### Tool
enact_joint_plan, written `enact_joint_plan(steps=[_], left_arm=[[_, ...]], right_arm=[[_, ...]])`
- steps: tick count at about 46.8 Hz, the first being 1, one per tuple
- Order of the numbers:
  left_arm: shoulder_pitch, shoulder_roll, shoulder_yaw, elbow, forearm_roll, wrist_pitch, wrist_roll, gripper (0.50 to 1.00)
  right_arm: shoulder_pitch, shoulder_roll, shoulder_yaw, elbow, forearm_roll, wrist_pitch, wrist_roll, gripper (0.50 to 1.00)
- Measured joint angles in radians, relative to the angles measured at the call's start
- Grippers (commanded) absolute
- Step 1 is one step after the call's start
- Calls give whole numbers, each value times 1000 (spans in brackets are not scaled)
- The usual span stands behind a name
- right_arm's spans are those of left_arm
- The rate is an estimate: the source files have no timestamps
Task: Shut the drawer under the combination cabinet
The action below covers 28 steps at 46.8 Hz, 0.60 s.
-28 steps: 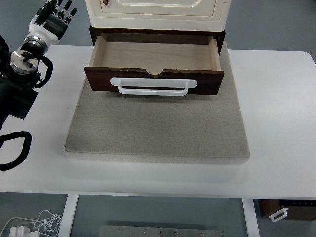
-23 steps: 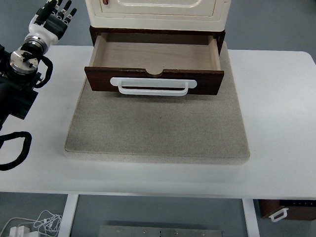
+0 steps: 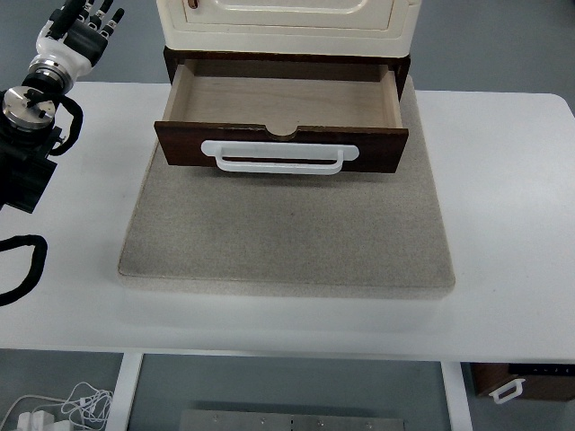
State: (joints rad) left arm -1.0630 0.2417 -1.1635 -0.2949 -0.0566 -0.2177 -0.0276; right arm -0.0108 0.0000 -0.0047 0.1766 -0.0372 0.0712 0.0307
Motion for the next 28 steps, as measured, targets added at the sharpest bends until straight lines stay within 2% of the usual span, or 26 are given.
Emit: enact_joint_plan(steps=[14, 28], left_arm=[[-20, 2, 9, -2, 2, 0, 0, 999], [-89, 54, 13, -5, 18, -11, 1, 996]], right_arm=[[0, 0, 0, 0, 0, 0, 0, 952], [0, 0, 0, 0, 0, -1, 0, 952]])
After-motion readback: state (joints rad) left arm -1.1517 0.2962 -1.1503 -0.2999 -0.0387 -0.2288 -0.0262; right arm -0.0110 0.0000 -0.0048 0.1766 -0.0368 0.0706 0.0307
